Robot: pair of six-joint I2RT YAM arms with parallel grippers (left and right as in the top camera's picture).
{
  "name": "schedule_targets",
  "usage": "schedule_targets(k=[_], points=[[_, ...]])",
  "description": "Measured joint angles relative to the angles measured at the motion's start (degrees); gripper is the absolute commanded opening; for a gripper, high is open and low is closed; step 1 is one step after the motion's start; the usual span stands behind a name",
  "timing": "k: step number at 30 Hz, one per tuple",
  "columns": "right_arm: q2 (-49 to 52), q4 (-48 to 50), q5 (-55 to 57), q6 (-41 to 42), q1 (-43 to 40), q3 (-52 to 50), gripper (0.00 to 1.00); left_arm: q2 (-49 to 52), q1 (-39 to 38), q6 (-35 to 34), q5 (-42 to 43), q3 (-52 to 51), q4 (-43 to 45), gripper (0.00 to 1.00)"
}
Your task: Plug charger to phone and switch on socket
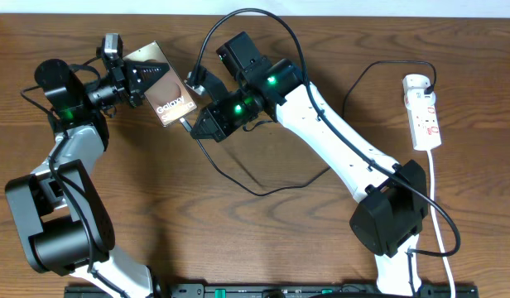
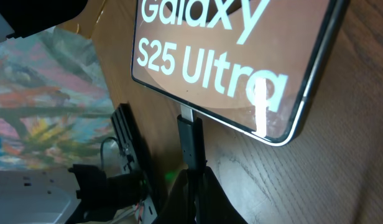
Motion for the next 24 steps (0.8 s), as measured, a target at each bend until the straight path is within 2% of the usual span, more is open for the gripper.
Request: schedule_targets(k=[24], points=[[0.00,3.56,-0.20,3.28,0.00,-0.02,0.01,0.00,0.31,0.52,0.22,0.00,0.00,0.07]])
